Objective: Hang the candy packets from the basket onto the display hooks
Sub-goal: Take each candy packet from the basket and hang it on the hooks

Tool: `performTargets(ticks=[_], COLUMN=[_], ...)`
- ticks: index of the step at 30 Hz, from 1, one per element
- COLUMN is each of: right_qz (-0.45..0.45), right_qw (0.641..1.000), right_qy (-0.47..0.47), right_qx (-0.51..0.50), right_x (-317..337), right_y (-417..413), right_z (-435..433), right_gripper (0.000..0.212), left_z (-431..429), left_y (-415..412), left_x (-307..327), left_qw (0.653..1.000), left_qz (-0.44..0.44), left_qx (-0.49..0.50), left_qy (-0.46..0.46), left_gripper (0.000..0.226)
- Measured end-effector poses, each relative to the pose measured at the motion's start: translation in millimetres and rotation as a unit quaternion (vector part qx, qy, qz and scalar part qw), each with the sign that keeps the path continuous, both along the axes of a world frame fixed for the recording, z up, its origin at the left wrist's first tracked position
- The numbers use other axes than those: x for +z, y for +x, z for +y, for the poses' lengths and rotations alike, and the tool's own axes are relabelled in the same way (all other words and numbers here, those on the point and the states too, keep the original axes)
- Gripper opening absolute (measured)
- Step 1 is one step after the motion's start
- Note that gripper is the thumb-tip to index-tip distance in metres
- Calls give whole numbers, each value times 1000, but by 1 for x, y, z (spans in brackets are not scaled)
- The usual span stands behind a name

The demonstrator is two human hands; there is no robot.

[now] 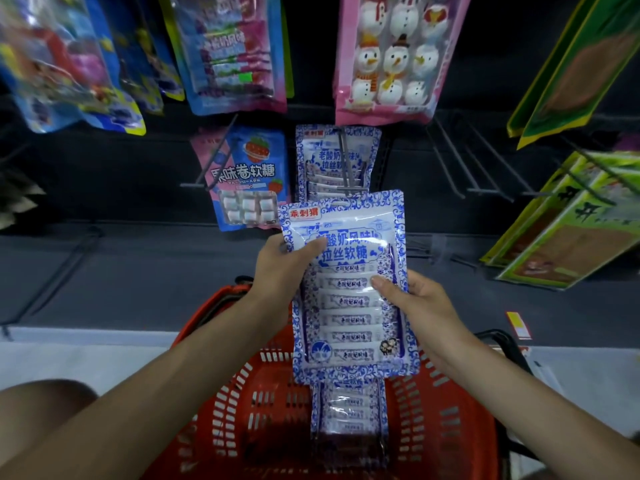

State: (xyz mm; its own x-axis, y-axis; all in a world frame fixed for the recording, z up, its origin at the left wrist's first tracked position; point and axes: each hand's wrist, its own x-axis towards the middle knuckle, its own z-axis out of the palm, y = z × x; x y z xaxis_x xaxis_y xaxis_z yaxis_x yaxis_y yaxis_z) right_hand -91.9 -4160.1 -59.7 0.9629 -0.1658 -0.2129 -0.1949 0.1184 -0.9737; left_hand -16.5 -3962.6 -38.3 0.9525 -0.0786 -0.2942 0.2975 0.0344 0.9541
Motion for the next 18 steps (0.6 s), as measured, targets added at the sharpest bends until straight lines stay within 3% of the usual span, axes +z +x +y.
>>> performTargets(ticks=[2, 13, 18], right_qz=[7, 32, 49], right_qw=[1000, 998, 997], right_qy=[9, 28, 28], right_qx=[-3, -39, -44], right_x=[-2, -1, -1], right_y=[1, 14, 16], right_z=[0, 2, 3], right_gripper=[18, 20, 23], left_z=[1, -8, -5], left_y=[2, -3, -2], left_x=[1, 2, -6], left_qw=[1000, 999, 999], left_qz=[-2, 19, 22], left_qx=[12, 24, 34], left_qy=[-5, 12, 23], left_gripper=[76, 22, 37])
